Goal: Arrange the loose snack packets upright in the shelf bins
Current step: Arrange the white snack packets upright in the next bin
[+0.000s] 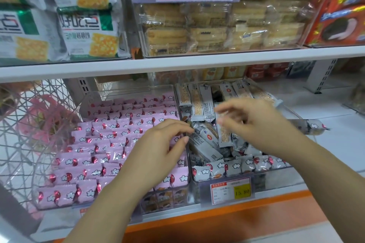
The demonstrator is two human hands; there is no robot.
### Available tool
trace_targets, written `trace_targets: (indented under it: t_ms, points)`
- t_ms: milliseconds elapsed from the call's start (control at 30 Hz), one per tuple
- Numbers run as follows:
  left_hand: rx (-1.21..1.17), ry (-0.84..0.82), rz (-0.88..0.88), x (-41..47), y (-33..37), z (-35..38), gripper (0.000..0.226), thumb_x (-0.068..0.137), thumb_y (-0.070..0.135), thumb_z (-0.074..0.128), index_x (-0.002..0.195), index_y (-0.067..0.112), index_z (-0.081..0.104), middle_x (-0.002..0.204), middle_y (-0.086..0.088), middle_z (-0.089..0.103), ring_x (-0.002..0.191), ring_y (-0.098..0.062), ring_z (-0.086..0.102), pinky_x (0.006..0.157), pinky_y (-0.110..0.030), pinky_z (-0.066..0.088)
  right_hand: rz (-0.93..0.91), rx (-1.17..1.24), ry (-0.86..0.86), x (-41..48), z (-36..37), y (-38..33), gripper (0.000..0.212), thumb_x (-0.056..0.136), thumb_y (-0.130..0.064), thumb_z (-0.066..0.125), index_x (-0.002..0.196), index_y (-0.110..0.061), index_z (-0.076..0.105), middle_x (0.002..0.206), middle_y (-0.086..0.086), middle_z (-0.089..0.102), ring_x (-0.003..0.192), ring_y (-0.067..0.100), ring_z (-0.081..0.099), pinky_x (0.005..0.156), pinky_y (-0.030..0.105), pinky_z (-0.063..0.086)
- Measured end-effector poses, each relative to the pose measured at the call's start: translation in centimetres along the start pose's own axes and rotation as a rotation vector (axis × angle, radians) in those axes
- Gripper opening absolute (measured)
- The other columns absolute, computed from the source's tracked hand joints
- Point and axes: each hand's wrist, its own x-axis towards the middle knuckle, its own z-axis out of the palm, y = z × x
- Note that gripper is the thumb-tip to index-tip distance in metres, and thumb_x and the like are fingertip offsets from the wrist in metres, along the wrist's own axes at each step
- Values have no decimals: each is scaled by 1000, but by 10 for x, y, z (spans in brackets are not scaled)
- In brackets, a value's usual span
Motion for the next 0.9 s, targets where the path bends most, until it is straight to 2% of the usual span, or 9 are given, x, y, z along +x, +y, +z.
trace_targets:
  t_ms: [67, 133, 267, 433, 533, 600, 700, 767, 900]
  points:
    - [4, 1, -3, 0, 1, 0, 26, 93, 26, 53, 102, 49, 58, 111, 38, 50, 103, 12, 51, 87, -1, 37, 9, -43, -286, -1, 10, -6, 15, 91, -38, 55, 99, -32, 67, 93, -21, 59, 86, -5, 56, 81, 19, 49]
    - [-2, 6, 0, 0, 1, 0, 25, 92, 25, 53, 102, 48, 59, 111, 36, 51, 103, 11, 51, 87, 0, 36, -34, -182, -466, 0, 22, -6, 38, 96, -44, 43, 91, -15, 66, 100, -5, 59, 92, 7, 54, 88, 32, 46]
    - [-9, 10, 8, 0, 0, 1, 25, 92, 25, 54, 104, 45, 62, 112, 34, 53, 107, 13, 50, 91, -6, 38, 39, -328, -634, 3, 34, -8, 60, 97, -54, 23, 110, -14, 65, 141, -6, 34, 118, 14, 45, 98, 36, 38]
    - [26, 8, 7, 0, -2, 0, 25, 92, 24, 53, 109, 38, 65, 111, 36, 51, 108, 14, 48, 91, -1, 34, 64, -96, -442, 2, 29, -6, 41, 99, -40, 34, 108, -18, 68, 137, -11, 39, 118, 4, 42, 93, 24, 34]
    - [26, 2, 10, 0, 1, 0, 26, 92, 25, 53, 106, 45, 61, 110, 37, 50, 106, 14, 48, 88, 3, 32, 66, 141, -246, -1, 16, -2, 13, 87, -34, 60, 98, -30, 67, 111, -13, 58, 92, 8, 59, 79, 27, 47]
    - [30, 5, 13, -1, 4, -1, 28, 92, 27, 54, 107, 50, 55, 110, 40, 48, 106, 16, 46, 84, 5, 30, 125, 318, -197, -3, 6, 0, 18, 81, -25, 69, 97, -33, 65, 96, -13, 67, 78, 22, 67, 64, 28, 52]
    - [28, 22, 33, -2, 11, -2, 39, 90, 31, 58, 119, 54, 45, 112, 45, 43, 108, 25, 39, 87, 6, 26, 151, 475, -156, -6, 0, -2, 24, 80, -20, 73, 101, -28, 65, 75, -22, 67, 64, 7, 68, 62, 15, 52]
    - [20, 30, 48, -2, 16, 0, 47, 89, 35, 59, 123, 58, 37, 118, 41, 45, 113, 22, 39, 91, 3, 27, 167, 568, -103, -4, 1, -5, 30, 73, -30, 74, 102, -22, 66, 78, -10, 71, 65, 10, 69, 66, 20, 56]
    - [40, 41, 66, 5, 21, 8, 51, 87, 37, 63, 133, 47, 43, 128, 27, 51, 114, 7, 47, 94, -16, 40, 176, 563, -21, -1, 6, -9, 45, 63, -50, 66, 95, -19, 69, 67, 1, 71, 60, 12, 67, 64, 23, 57]
